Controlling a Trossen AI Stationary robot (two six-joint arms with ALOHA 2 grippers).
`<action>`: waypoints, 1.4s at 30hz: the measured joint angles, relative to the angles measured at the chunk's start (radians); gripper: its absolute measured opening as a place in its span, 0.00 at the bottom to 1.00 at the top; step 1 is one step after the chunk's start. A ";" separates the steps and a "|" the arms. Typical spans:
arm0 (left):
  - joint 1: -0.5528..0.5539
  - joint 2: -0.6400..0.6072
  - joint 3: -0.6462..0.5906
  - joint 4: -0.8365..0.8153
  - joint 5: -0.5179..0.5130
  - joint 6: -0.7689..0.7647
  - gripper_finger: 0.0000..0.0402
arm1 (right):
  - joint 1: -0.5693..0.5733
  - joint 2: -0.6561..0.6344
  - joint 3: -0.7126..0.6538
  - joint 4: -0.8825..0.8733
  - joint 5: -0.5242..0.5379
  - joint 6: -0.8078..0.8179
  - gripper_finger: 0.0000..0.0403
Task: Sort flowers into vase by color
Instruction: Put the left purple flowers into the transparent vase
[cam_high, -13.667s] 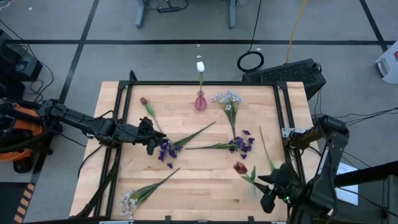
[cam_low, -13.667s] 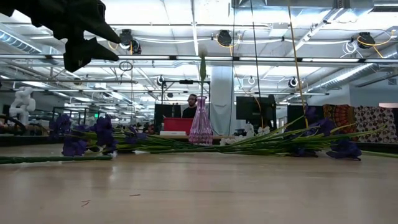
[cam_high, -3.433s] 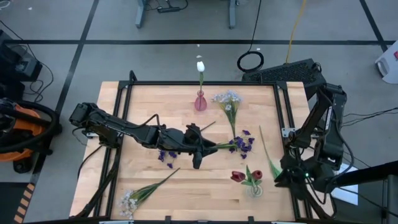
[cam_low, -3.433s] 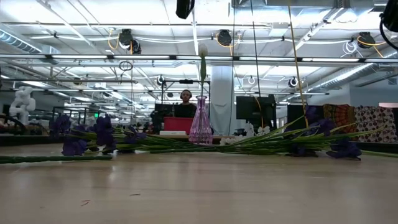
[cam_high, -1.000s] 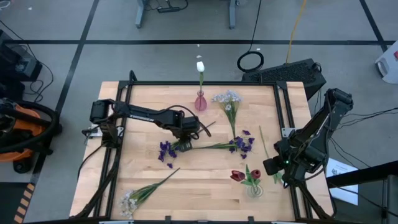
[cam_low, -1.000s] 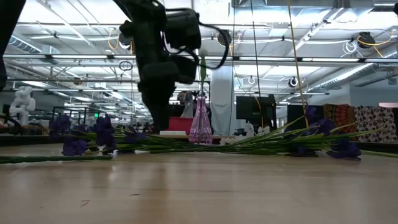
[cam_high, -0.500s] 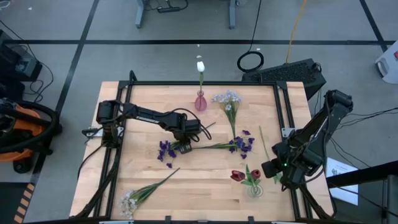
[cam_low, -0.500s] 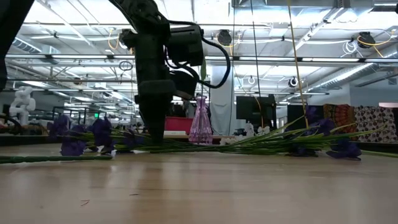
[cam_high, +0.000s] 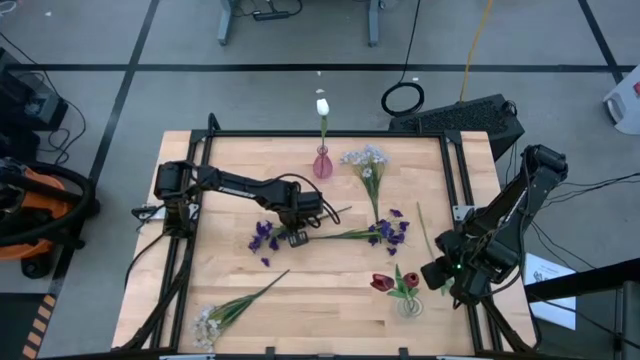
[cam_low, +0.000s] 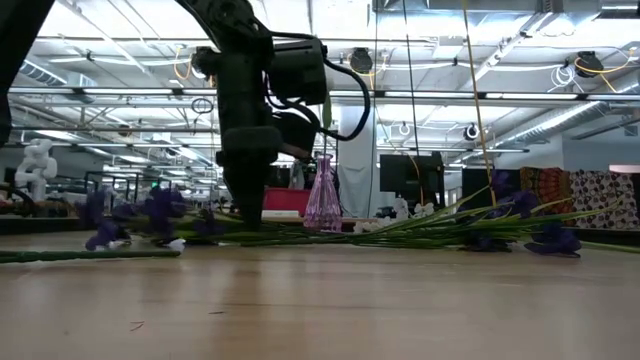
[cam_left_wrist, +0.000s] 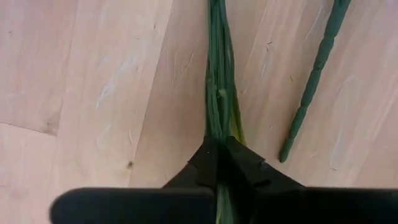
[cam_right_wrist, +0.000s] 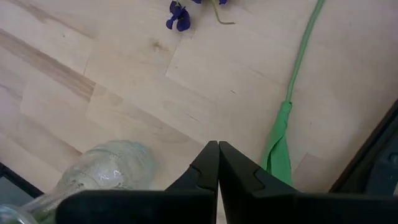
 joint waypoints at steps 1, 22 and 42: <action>0.000 0.000 0.008 -0.012 0.001 0.000 0.03 | 0.000 0.000 0.000 -0.001 0.000 -0.017 0.00; -0.013 0.000 0.604 -0.579 0.078 -0.016 0.00 | -0.157 -0.176 0.299 -0.281 0.508 -0.689 0.00; 0.140 -0.002 0.894 -0.427 0.471 -0.342 0.00 | -0.598 0.262 0.973 0.011 0.553 -2.606 0.01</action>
